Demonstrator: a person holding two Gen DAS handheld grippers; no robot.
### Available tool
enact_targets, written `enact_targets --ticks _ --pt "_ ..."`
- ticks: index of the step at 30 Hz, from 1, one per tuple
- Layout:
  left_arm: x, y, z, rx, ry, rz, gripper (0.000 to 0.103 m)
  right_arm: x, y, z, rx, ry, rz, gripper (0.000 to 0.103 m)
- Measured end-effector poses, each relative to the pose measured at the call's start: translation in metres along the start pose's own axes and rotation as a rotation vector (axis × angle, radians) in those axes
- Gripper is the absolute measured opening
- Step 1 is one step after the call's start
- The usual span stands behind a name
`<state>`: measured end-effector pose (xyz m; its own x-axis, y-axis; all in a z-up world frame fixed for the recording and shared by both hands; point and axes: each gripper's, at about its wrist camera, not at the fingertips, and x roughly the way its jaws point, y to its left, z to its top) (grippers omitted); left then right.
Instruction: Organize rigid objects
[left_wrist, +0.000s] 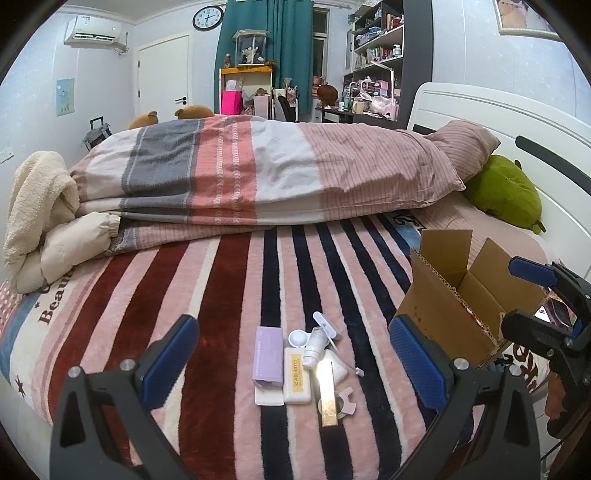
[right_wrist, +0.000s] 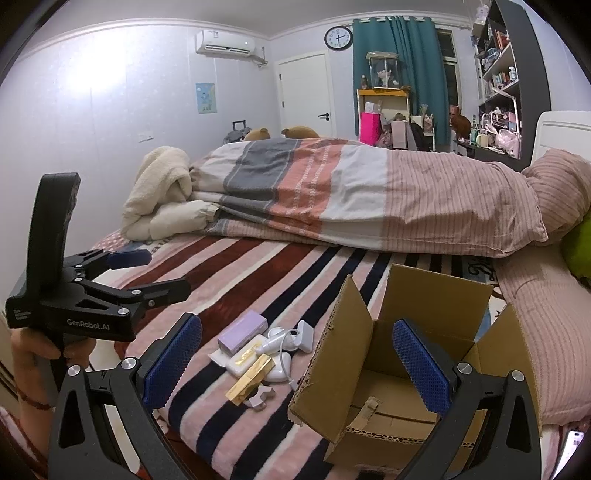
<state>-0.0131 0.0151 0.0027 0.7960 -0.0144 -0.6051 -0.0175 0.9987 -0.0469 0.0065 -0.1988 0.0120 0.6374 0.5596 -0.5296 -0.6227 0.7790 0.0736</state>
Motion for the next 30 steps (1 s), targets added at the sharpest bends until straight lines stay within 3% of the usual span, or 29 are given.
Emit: enact_targets --ticks 30 --pt "-0.0053 0.0039 -0.001 -0.003 -0.01 0.004 0.103 -0.0051 -0.006 -0.0035 0.015 0.004 0.024 0.103"
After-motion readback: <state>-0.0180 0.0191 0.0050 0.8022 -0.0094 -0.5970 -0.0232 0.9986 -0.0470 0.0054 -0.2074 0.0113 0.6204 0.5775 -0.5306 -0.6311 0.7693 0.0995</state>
